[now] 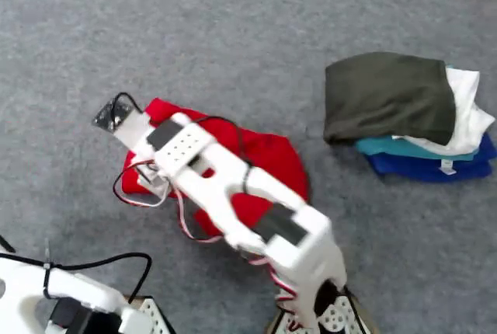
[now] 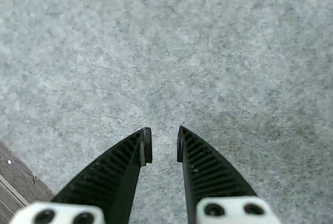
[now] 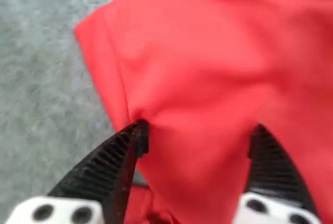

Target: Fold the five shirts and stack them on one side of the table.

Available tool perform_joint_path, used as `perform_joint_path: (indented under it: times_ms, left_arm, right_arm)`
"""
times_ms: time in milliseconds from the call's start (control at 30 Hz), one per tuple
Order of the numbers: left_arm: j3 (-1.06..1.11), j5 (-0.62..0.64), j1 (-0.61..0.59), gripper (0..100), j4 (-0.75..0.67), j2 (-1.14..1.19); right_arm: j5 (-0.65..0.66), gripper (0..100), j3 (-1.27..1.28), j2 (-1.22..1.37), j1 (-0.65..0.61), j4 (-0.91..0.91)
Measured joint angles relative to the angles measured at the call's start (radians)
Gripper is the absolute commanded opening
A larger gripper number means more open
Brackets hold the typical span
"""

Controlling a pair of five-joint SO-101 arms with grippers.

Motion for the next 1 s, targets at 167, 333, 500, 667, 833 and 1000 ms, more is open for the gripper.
perform_joint_path:
  times_ms: [167,333,500,667,833,1000]
  left_arm:
    - [0.000,0.000,-0.028,9,0.000,0.000]
    - [0.000,0.000,-0.028,9,0.000,0.000]
    - [0.000,0.000,-0.028,9,0.000,0.000]
    - [0.000,0.000,-0.028,9,0.000,0.000]
    - [0.003,0.000,-0.028,9,0.000,0.000]
    - [0.015,0.000,-0.028,9,0.000,0.000]
  right_arm:
    - [-0.052,4.8,-0.298,0.137,0.002,0.110]
    - [-0.089,0.6,-0.707,0.184,0.018,0.233]
    - [-0.095,0.7,-1.115,0.226,0.018,0.264]
    - [-0.098,18.7,-1.226,0.322,0.006,0.356]
    - [-0.147,39.2,-1.217,0.453,-0.017,0.551]
    - [-0.160,33.3,-1.143,0.574,-0.041,0.571]
